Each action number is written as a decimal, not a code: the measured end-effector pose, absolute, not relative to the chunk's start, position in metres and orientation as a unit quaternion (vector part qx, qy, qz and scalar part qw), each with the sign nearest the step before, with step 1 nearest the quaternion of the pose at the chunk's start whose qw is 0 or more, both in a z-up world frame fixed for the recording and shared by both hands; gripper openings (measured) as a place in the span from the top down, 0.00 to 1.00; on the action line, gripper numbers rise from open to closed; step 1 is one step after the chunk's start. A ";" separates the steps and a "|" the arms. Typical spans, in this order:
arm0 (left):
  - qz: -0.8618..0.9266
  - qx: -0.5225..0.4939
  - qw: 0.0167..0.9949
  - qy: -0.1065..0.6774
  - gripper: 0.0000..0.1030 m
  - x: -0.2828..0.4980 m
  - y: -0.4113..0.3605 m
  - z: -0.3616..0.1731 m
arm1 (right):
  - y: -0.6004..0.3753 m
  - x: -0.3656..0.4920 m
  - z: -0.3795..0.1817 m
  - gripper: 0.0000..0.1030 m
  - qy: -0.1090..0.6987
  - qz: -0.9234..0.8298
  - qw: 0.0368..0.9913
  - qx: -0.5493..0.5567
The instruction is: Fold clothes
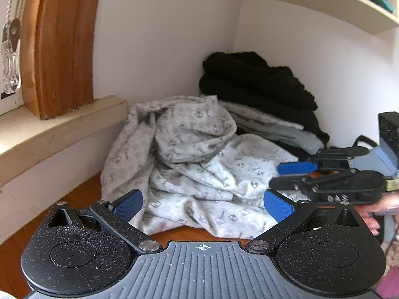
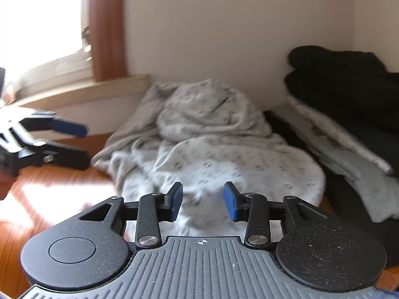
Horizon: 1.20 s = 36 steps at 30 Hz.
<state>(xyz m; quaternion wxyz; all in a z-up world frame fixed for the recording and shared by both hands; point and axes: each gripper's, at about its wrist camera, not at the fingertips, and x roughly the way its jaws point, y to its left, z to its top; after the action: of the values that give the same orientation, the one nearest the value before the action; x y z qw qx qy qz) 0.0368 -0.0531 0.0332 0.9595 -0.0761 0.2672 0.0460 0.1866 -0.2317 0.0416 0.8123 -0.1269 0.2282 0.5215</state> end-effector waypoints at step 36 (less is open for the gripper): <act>0.038 0.026 0.965 0.260 0.48 0.121 -0.099 0.044 | -0.295 0.245 0.147 0.89 0.142 0.554 0.820 -0.024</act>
<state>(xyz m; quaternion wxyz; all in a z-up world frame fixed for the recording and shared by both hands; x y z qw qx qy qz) 0.1212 -0.0986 0.0442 0.9646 0.0259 0.2597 0.0381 0.2447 -0.2947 0.1467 0.8198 -0.0237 0.1424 0.5542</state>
